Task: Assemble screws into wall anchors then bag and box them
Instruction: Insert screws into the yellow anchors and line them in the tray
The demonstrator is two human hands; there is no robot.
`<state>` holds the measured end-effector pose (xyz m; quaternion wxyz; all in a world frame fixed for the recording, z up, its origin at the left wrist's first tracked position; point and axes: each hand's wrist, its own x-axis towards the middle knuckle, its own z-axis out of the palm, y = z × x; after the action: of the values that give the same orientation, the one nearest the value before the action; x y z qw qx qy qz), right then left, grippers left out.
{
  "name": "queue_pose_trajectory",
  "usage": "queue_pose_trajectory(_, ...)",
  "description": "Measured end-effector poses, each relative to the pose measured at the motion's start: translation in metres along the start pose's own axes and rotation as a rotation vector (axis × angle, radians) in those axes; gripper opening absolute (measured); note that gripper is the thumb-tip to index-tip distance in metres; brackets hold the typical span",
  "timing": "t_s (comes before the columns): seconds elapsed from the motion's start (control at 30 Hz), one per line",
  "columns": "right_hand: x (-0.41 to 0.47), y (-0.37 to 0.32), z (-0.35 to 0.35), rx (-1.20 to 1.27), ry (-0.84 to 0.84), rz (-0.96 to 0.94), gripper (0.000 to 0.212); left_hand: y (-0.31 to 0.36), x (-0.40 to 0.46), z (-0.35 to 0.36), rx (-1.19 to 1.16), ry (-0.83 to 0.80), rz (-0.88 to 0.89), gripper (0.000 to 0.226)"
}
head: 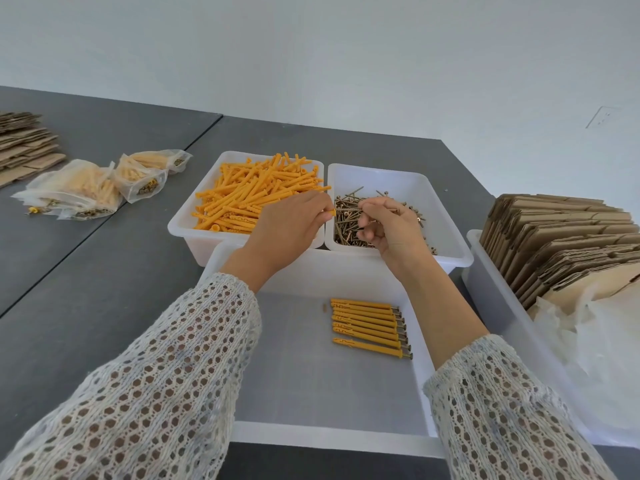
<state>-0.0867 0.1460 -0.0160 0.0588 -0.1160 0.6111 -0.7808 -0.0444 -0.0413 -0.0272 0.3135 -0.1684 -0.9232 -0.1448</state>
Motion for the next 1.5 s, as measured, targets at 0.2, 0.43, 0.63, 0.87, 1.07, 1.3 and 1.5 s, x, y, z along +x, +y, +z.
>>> queue_pose_trajectory(0.2,0.003,0.004,0.001,-0.002,0.004,0.010,0.028,-0.003,0.001,0.000,-0.043,0.003,0.003,0.020)
queue_pose_trajectory(0.43,0.003,0.006,0.002,0.033,-0.001,-0.009,0.042,-0.003,0.001,0.000,-0.046,-0.009,0.019,0.019)
queue_pose_trajectory(0.63,0.001,0.004,0.005,-0.050,-0.023,-0.006,0.041,-0.001,0.001,0.001,-0.074,-0.013,0.024,0.018)
queue_pose_trajectory(0.87,0.000,0.002,0.013,-0.281,-0.097,0.017,0.047,0.007,0.004,0.005,-0.205,0.041,-0.038,0.015)
queue_pose_trajectory(1.07,0.003,0.001,0.014,-0.250,-0.097,0.089,0.077,0.024,0.009,0.005,-0.436,0.084,-0.109,0.014)
queue_pose_trajectory(1.3,0.012,-0.001,-0.004,0.218,0.050,0.106,0.078,0.047,0.017,-0.008,-0.880,0.133,-0.287,0.019)
queue_pose_trajectory(1.5,0.016,0.002,-0.015,0.576,0.180,0.163,0.064,0.046,0.013,-0.017,-0.987,-0.720,-0.349,0.017)
